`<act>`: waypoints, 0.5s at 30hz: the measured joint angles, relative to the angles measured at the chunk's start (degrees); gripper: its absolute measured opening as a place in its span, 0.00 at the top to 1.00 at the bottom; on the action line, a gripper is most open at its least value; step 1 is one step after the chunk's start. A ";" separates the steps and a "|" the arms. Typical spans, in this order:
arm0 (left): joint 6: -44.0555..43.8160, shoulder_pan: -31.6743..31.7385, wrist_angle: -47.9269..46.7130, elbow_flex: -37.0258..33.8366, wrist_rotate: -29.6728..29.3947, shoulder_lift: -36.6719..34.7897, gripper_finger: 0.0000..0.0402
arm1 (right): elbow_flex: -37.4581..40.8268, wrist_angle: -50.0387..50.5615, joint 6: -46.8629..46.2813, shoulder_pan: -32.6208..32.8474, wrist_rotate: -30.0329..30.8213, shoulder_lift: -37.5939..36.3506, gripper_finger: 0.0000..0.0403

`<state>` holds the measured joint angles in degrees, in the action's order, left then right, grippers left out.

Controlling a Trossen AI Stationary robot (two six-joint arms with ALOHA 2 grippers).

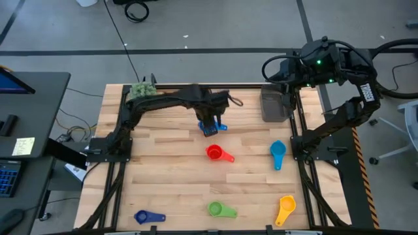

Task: Nest measuring cups in basket
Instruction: Stack the red measuring cup on top of the blue measuring cup

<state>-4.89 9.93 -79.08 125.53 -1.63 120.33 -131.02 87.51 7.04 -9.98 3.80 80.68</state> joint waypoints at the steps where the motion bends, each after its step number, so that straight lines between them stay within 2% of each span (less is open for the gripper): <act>1: 0.00 -0.17 -1.55 1.59 -0.01 -0.89 0.75 | 0.00 0.01 0.05 0.01 -1.76 0.00 0.72; 4: 0.00 -1.04 -5.93 5.02 -0.04 -4.04 0.75 | 0.00 0.05 -0.03 0.02 -5.29 0.00 0.72; 10: -0.58 -4.41 -9.95 5.41 -0.02 -10.58 0.75 | 0.46 2.44 -5.80 0.00 -5.53 0.13 0.72; 15: 1.07 -8.09 -11.02 5.32 -0.19 -11.21 0.75 | 3.36 2.57 -7.34 1.03 -8.03 0.60 0.72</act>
<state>-3.81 1.84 -90.10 130.85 -1.81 109.12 -127.66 90.08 -0.30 -8.94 -4.23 81.29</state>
